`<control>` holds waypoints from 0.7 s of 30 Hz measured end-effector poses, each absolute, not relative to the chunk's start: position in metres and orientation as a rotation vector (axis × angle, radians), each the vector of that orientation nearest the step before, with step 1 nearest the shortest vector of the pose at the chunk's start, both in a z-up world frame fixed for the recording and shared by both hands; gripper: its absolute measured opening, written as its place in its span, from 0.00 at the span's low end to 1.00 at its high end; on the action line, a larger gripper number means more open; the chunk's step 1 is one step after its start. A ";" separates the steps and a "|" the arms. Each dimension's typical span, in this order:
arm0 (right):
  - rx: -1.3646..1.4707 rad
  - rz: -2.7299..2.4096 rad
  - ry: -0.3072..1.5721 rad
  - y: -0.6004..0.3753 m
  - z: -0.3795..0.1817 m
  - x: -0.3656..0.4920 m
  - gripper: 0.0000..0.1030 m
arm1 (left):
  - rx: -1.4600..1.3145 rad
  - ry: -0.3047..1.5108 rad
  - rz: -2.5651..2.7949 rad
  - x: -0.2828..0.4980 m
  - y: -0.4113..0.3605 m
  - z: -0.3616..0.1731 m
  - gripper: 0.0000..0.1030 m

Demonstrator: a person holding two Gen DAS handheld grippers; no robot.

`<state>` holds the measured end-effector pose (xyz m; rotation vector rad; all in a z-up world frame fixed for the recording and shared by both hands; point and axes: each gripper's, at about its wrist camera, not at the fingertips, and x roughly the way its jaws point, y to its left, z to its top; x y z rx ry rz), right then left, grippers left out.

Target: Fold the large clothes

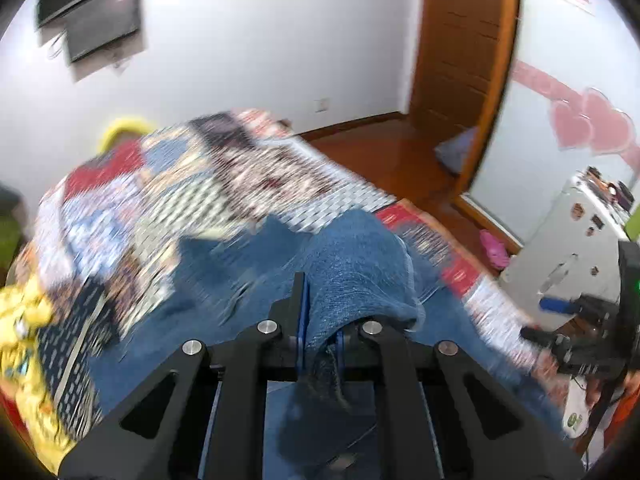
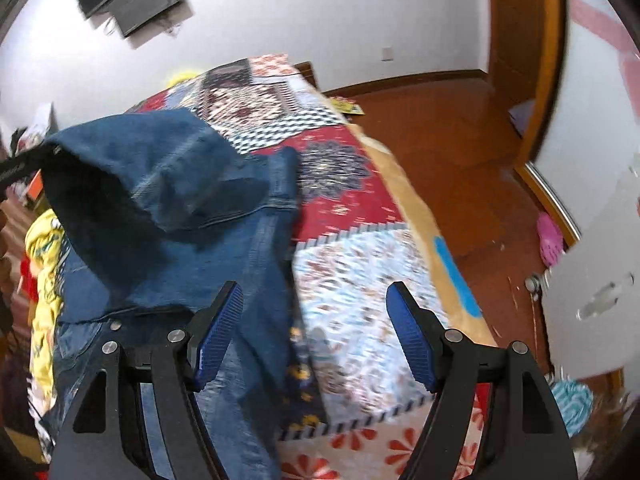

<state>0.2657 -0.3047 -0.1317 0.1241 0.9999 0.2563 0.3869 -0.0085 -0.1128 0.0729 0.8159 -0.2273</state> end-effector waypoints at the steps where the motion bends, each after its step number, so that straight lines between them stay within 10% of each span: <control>1: 0.113 0.272 1.006 -0.298 -0.133 0.267 0.69 | 0.061 0.832 -0.212 0.382 0.005 -0.119 0.10; 7: 0.051 0.326 1.077 -0.267 -0.148 0.274 0.69 | 0.012 1.016 -0.150 0.343 0.062 -0.187 0.17; 11: 0.015 0.344 1.143 -0.255 -0.163 0.276 0.69 | 0.010 1.094 -0.129 0.318 0.068 -0.223 0.57; 21: 0.010 0.333 1.195 -0.255 -0.167 0.276 0.69 | 0.283 0.987 -0.049 0.299 0.034 -0.201 0.76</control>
